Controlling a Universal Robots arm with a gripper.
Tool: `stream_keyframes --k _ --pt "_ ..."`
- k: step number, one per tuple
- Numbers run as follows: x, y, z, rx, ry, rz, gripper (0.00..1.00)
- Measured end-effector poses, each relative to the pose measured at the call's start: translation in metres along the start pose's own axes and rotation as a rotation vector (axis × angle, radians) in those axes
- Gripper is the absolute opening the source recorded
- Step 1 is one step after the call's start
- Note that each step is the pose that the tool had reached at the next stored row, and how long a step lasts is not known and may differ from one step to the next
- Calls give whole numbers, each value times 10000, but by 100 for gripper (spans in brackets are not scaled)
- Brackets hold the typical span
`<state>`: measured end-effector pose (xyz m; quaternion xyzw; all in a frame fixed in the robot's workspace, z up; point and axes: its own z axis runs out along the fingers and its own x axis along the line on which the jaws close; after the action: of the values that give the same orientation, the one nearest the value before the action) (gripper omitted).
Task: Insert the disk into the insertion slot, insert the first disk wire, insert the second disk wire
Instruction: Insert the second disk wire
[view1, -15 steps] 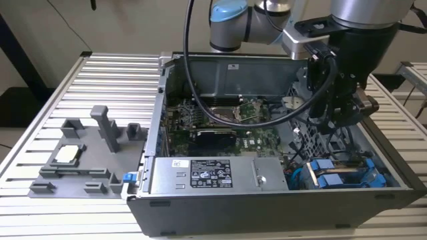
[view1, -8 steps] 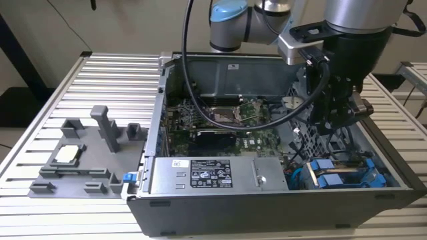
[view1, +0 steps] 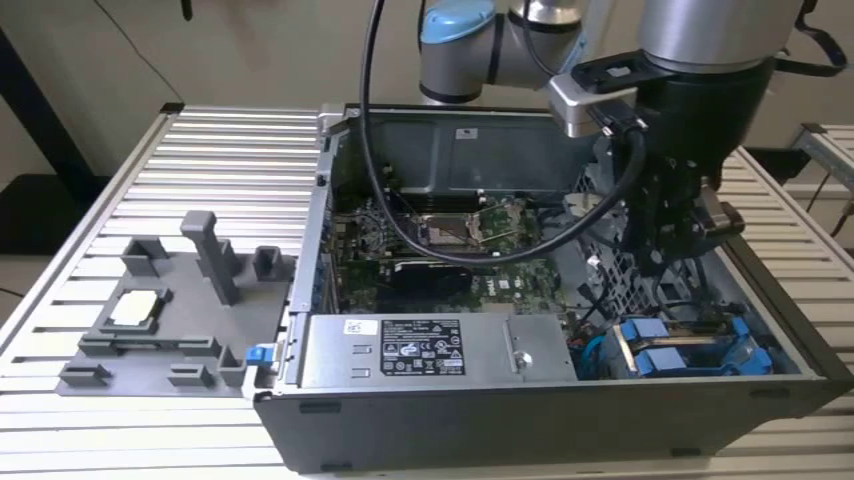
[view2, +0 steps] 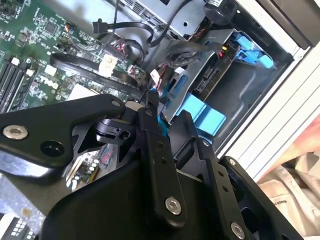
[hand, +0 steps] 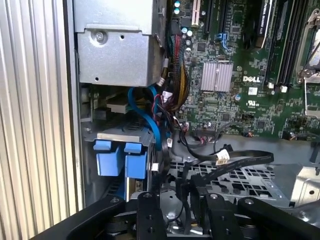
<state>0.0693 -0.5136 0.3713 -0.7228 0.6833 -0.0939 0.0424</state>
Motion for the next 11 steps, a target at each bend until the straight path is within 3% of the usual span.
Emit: stream_keyframes --k 5,11 --pt "-2 43 -8 151 121 102 38" --pt "-7 95 -18 350 189 250 38"
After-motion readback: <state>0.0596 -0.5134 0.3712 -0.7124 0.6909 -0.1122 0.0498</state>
